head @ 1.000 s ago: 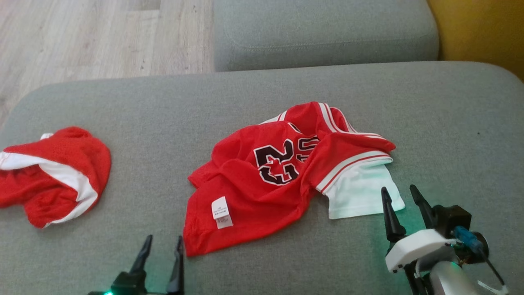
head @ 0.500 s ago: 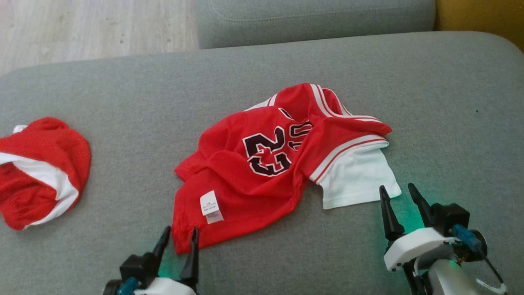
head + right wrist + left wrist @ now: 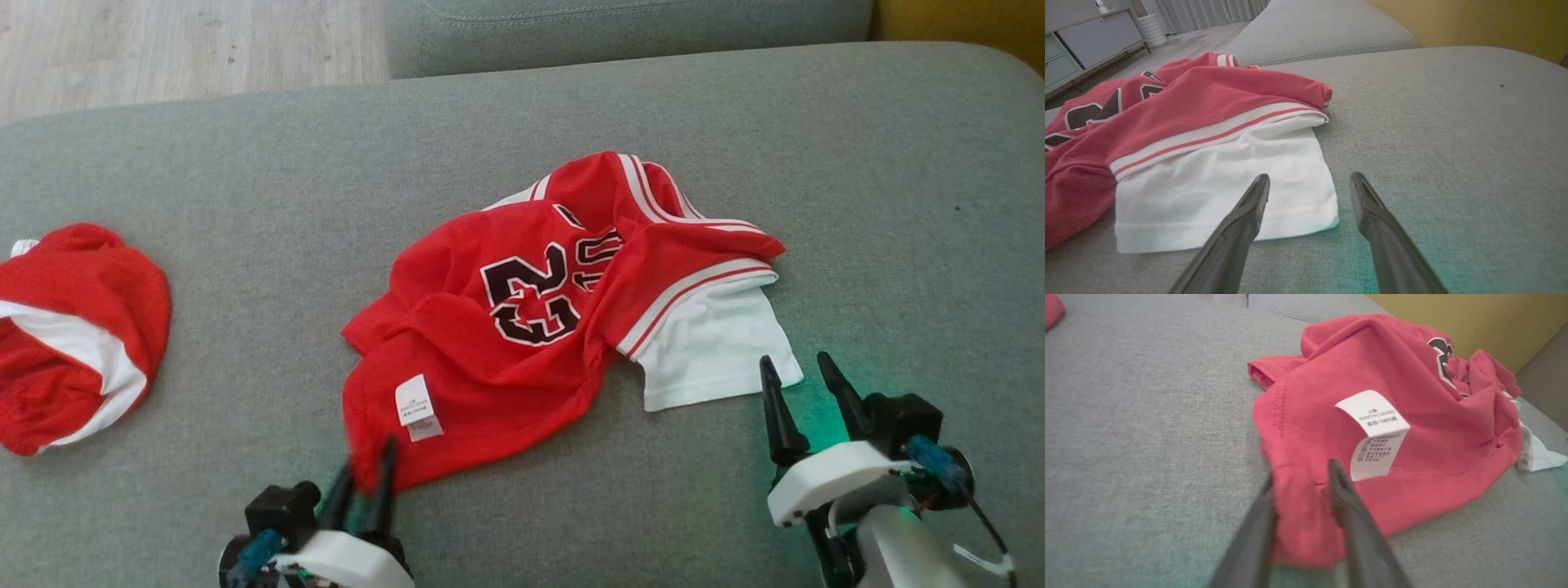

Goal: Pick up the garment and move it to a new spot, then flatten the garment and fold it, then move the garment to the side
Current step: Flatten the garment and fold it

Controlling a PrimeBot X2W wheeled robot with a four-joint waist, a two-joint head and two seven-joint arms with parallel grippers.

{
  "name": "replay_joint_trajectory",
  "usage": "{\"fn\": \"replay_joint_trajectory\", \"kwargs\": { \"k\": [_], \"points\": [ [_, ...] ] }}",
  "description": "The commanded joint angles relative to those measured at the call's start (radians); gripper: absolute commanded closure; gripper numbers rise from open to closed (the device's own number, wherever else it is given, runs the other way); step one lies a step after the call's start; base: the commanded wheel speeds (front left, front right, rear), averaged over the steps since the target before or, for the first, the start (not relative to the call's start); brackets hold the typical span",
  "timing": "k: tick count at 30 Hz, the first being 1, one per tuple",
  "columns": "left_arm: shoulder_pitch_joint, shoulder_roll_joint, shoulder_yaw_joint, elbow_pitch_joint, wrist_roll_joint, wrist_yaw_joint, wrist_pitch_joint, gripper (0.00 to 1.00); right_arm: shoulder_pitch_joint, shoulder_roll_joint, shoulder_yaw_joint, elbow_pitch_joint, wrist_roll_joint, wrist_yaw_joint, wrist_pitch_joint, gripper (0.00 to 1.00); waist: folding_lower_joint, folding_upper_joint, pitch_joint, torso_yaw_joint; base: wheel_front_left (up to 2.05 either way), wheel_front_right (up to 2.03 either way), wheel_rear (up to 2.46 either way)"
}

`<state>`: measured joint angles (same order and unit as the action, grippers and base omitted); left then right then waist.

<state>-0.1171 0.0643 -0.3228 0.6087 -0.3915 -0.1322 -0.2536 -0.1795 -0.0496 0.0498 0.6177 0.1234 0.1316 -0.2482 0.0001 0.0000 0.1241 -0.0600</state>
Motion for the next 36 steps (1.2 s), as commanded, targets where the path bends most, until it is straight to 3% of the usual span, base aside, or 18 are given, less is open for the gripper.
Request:
{"fn": "replay_joint_trajectory", "kwargs": {
  "k": [1,2,11,16,17,18,22,25,30,36],
  "points": [
    [-0.025,0.016,0.025,-0.026,-0.006,0.002,-0.008,0.9,-0.035,-0.001,0.015,-0.022,0.004,-0.001,-0.014,0.0,-0.0001,0.0,0.001,0.0,0.0,0.0,0.0],
    [-0.025,0.018,0.026,-0.031,-0.007,0.002,-0.008,1.0,-0.036,-0.001,0.01,-0.018,0.002,-0.001,-0.014,0.0,-0.0001,0.0,0.003,0.001,0.0,0.0,0.0],
    [-0.015,0.019,0.045,-0.116,0.029,0.002,-0.008,1.0,-0.065,-0.001,-0.064,0.062,-0.024,-0.001,-0.014,0.0,-0.0001,0.0,0.018,0.025,0.0,0.0,0.0],
    [-0.013,0.018,0.031,-0.13,0.037,0.002,-0.008,1.0,-0.096,-0.001,-0.038,0.153,0.001,-0.001,-0.013,0.0,-0.0001,0.0,0.022,0.04,0.0,0.0,0.0],
    [-0.013,0.018,0.028,-0.131,0.037,0.002,-0.008,1.0,-0.102,-0.001,-0.026,0.177,0.006,-0.001,-0.01,0.32,-0.0001,0.0,0.022,0.043,0.0,0.0,0.0],
    [-0.013,0.019,0.026,-0.134,0.037,0.002,-0.008,1.0,-0.109,-0.001,-0.014,0.198,0.012,-0.001,-0.008,1.0,-0.0001,0.0,0.022,0.046,0.0,0.0,0.0],
    [-0.012,0.018,0.071,-0.138,0.036,0.002,-0.008,1.0,-0.127,-0.001,-0.033,0.241,0.03,-0.001,-0.01,1.0,-0.0001,0.0,0.013,0.052,0.0,0.0,0.0],
    [-0.013,0.017,0.101,-0.16,0.049,0.002,-0.008,1.0,-0.129,-0.001,-0.033,0.207,0.071,-0.001,-0.013,1.0,-0.0001,0.0,-0.01,0.049,0.0,0.0,0.0],
    [-0.04,0.041,0.141,-0.272,0.068,0.002,-0.008,1.0,-0.149,-0.001,-0.059,0.018,0.206,-0.001,-0.013,1.0,-0.0001,0.0,-0.059,0.041,0.0,0.0,0.0],
    [-0.139,0.148,0.131,-0.435,0.066,0.002,-0.008,1.0,-0.257,-0.016,-0.065,-0.224,0.373,-0.001,0.003,1.0,-0.0001,0.0,-0.123,0.034,0.0,0.0,0.0]
  ]
}}
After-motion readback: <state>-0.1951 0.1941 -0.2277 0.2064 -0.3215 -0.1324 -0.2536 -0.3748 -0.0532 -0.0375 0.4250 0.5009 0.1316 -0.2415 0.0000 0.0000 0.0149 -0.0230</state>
